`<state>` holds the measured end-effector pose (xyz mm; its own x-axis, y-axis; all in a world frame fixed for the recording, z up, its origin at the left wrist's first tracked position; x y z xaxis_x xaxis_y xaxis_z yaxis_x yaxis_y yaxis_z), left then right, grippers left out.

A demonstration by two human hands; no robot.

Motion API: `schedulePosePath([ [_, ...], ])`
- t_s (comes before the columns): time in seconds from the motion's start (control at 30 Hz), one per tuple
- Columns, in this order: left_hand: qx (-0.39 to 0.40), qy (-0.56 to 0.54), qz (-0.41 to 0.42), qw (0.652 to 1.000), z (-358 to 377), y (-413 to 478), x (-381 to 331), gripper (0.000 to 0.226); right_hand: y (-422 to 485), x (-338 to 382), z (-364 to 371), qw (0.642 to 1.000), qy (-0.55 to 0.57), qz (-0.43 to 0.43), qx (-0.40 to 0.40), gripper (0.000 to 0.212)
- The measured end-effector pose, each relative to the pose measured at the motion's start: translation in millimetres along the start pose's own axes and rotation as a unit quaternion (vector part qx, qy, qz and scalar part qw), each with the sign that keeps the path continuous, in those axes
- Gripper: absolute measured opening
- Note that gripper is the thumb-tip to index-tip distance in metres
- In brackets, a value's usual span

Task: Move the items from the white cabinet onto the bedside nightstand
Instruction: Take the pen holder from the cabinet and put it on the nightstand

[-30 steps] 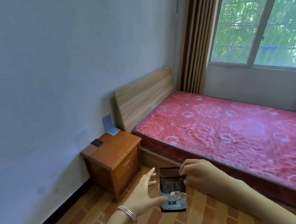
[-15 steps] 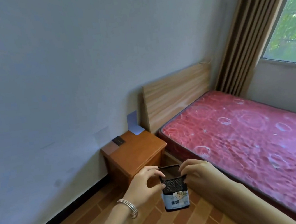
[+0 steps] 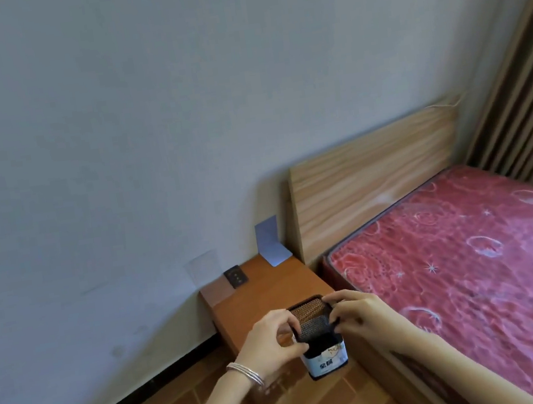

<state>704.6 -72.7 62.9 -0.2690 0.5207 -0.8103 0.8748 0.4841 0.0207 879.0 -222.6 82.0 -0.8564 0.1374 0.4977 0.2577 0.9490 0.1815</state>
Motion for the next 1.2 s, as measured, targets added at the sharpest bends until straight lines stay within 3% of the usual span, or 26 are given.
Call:
schedulePosePath([
  [0.3, -0.009, -0.001, -0.040, 0.999, -23.8, 96.3, 41.8, 0.022, 105.8, -58.5, 13.1, 0.996, -0.013, -0.061, 0.069, 0.009],
  [0.47, -0.052, -0.007, -0.060, 0.997, -47.3, 160.0, 84.0, 0.025, 188.8, -89.7, 34.0, 0.995, 0.090, 0.025, 0.040, 0.026],
  [0.63, -0.073, -0.015, -0.077, 0.994, -67.7, 233.0, 114.5, 0.024, 278.5, -127.1, 45.0, 0.994, 0.047, 0.024, 0.101, 0.017],
  [0.73, -0.091, -0.002, -0.092, 0.992, -72.1, 272.8, 137.0, 0.026, 319.9, -146.8, 54.1, 0.993, 0.048, 0.044, 0.095, 0.011],
  [0.9, -0.083, -0.001, -0.147, 0.986, -57.6, 321.8, 186.2, 0.026, 366.8, -191.7, 90.1, 0.991, 0.056, 0.050, 0.114, 0.028],
  [1.07, -0.131, 0.023, -0.206, 0.970, -28.4, 357.4, 256.5, 0.053, 420.2, -264.4, 158.9, 0.989, 0.041, 0.037, 0.140, 0.015],
  [1.2, -0.117, 0.159, -0.299, 0.934, 12.7, 355.6, 320.7, 0.068, 455.5, -320.4, 221.4, 0.988, 0.047, 0.036, 0.144, 0.013],
])
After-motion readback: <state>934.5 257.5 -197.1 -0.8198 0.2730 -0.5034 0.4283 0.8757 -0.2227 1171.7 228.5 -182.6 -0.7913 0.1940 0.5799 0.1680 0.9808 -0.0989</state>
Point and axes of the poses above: each hand's wrist, its own y-axis towards the middle knuckle, its own z-axis out of the palm, x = y × z, the point moved 1 cm from there along y, towards the middle knuckle, and after that the axes turned 5 degrees about -x, right-handed, at the moved point
